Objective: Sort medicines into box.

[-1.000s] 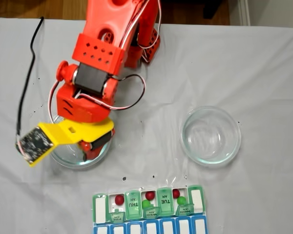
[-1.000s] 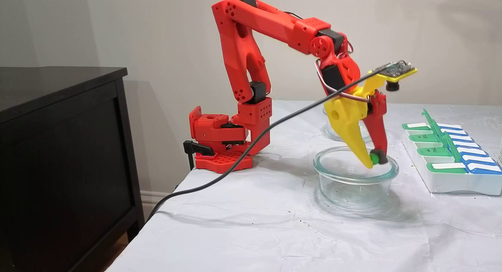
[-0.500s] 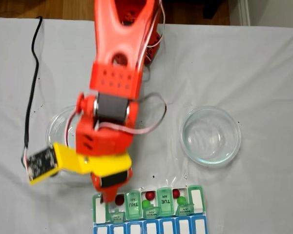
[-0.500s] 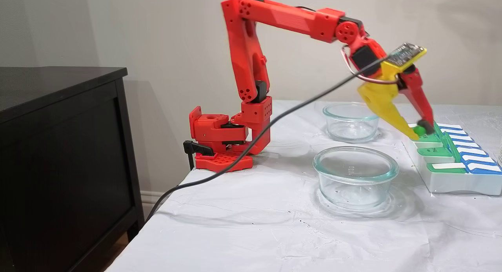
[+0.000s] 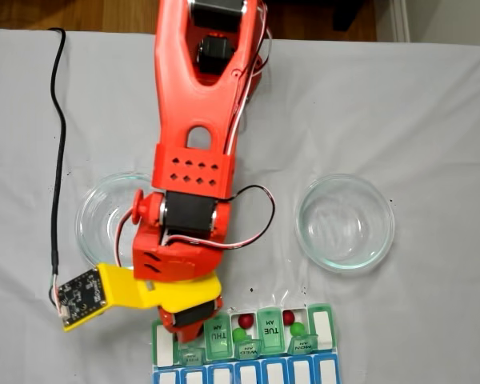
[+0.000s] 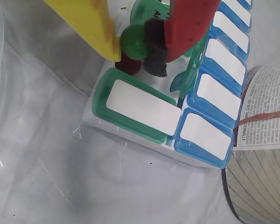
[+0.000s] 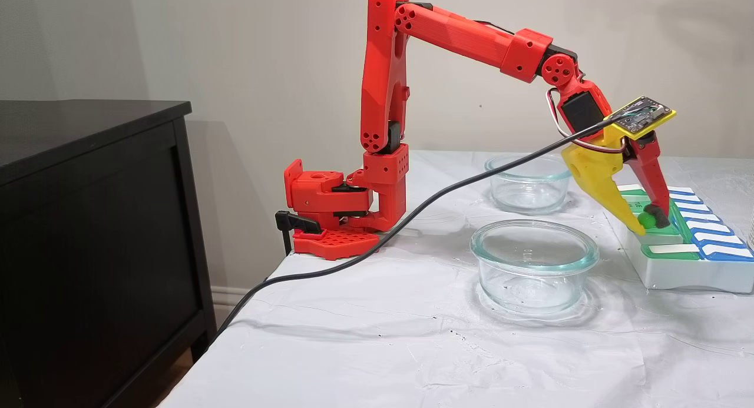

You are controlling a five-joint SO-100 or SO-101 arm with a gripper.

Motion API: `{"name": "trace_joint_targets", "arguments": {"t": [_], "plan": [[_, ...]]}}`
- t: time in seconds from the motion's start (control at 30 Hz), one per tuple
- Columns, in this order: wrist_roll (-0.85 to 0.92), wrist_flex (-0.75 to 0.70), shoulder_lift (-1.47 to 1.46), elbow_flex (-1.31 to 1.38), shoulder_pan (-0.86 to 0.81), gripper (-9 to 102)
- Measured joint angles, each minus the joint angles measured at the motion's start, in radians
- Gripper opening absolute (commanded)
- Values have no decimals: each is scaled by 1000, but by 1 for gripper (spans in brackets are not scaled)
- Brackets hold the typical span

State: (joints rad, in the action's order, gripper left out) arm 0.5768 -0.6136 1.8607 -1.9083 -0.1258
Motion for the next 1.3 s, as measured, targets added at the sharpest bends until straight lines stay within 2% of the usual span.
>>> {"name": "trace_joint_targets", "arguments": {"t": [0.4,0.5,0.67,0.87,1.03,1.3], "plan": [[8,0,-100,67,12,0],[23,0,-118,91,11,13],[28,-2,-120,97,11,23],[28,-11,-120,97,11,20],[37,-17,-120,97,8,1],[6,-189,-71,163,-35,0]]}}
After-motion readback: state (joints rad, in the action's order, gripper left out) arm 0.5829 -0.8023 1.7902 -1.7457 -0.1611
